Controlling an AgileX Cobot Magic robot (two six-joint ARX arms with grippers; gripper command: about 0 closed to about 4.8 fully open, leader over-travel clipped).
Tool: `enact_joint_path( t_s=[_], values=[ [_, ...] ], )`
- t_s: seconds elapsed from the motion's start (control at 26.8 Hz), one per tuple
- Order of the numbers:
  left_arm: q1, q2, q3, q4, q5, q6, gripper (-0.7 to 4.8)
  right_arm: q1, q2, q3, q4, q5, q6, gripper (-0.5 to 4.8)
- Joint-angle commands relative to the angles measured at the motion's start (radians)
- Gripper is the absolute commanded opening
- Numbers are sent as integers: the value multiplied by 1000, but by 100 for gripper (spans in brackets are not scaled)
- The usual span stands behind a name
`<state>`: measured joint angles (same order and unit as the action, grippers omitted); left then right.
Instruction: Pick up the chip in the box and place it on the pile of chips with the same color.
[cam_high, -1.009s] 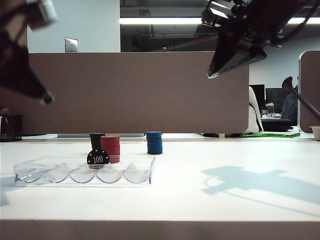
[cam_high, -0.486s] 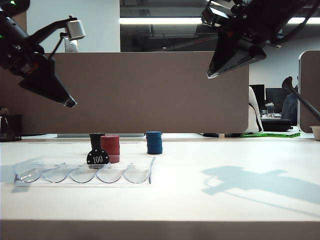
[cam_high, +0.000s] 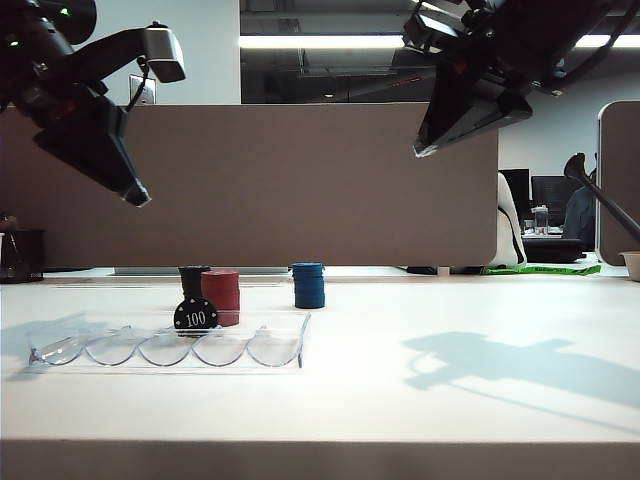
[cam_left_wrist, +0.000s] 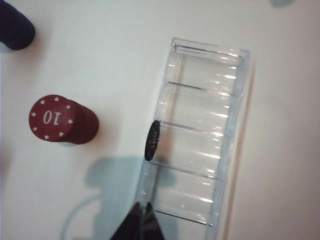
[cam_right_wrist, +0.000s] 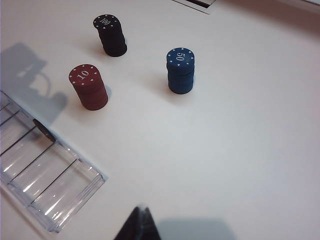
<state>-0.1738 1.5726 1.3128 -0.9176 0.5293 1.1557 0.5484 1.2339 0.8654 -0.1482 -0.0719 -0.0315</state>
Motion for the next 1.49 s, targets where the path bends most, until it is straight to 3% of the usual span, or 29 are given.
enact_joint_path(
  t_s=[0.04,0.11,0.34,0.37,0.41,0.45,1.38,1.49],
  values=[
    [-13,34,19,-31,37,16,-6,0,-4,2,10,-1,-3,-6],
    [-29,46,19,-37,81,18,-6,0,-4,2,11,-1,-3,-6],
    [-63,71,18,-15,79,15,0,0,-4,2,11,-1,-3,-6],
    [-65,74,18,-16,78,14,25,0,-4,1,11,-1,-3,-6],
    [-66,80,18,-17,77,15,96,0,-4,0,11,-1,-3,-6],
    [-66,83,18,-15,77,15,127,0,-4,-1,11,-1,-3,-6],
    [-69,188,18,60,81,14,132,0,-3,-6,13,-1,-3,-6],
    [-69,193,18,60,82,14,158,0,-3,-6,14,0,-3,-6]
  ],
)
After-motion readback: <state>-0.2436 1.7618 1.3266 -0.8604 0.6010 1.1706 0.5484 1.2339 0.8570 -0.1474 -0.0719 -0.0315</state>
